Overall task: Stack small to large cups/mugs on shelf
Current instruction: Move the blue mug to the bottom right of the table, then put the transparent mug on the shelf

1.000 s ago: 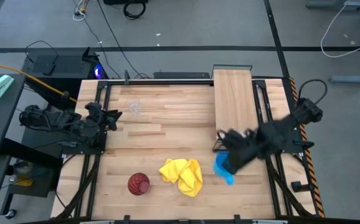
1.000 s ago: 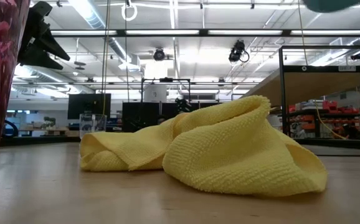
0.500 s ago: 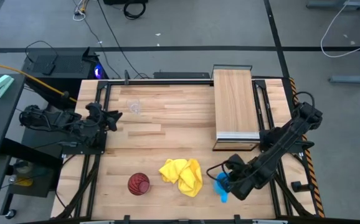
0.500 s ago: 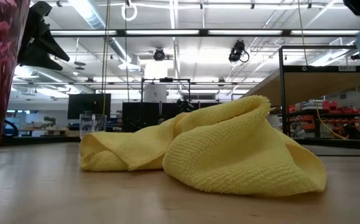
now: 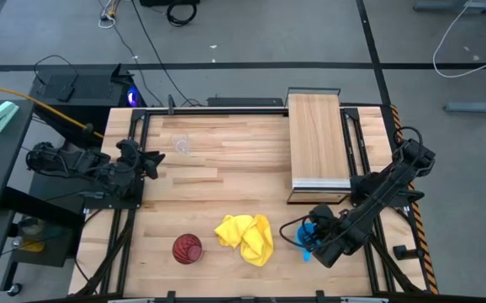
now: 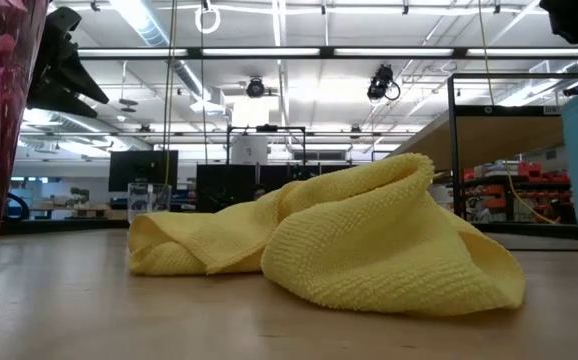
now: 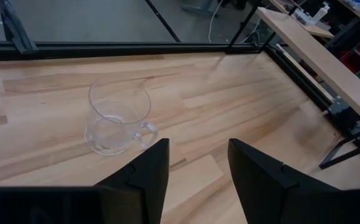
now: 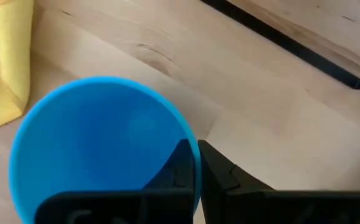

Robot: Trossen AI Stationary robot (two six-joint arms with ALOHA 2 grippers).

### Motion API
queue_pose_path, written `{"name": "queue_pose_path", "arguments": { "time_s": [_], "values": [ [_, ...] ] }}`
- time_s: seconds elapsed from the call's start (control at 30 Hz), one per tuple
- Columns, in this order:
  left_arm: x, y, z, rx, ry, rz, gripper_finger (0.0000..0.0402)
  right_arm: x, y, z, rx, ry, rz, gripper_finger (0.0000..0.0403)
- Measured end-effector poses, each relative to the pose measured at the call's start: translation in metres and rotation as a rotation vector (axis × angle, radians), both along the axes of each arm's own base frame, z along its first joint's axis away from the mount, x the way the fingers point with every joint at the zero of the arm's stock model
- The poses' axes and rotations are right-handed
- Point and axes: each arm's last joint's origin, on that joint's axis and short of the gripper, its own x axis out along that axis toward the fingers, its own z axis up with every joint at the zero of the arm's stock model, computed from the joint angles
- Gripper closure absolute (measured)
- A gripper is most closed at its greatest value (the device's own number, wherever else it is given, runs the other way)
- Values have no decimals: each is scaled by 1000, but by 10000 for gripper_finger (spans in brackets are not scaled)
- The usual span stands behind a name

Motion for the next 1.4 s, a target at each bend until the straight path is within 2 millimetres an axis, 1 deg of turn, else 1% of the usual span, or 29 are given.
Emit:
{"name": "queue_pose_path", "arguments": {
  "time_s": [0.2, 0.57, 0.67, 1.03, 1.1, 1.2, 1.3, 1.4],
  "values": [
    [0, 0, 0, 1, 4, 0, 230, -2, -3, -11, -6, 2, 2, 396],
    [0, 0, 0, 1, 4, 0, 230, -4, -4, -17, -12, -1, 25, 390],
    [0, 0, 0, 1, 4, 0, 230, -2, -3, -16, 1, -5, 26, 374],
    [0, 0, 0, 1, 4, -1, 230, 1, 0, -11, 31, -29, 10, 285],
    [0, 0, 0, -3, 3, -4, 230, 0, 0, -7, 42, -40, 7, 276],
    [2, -1, 0, -10, -4, -9, 230, -3, -4, 4, 70, -79, 1, 266],
    [5, -1, 1, -9, -12, 6, 230, -8, -9, 19, 111, -125, 1, 263],
    [8, 0, 0, -16, -4, 56, 230, -15, -16, 36, 146, -200, -19, 263]
  ]
}}
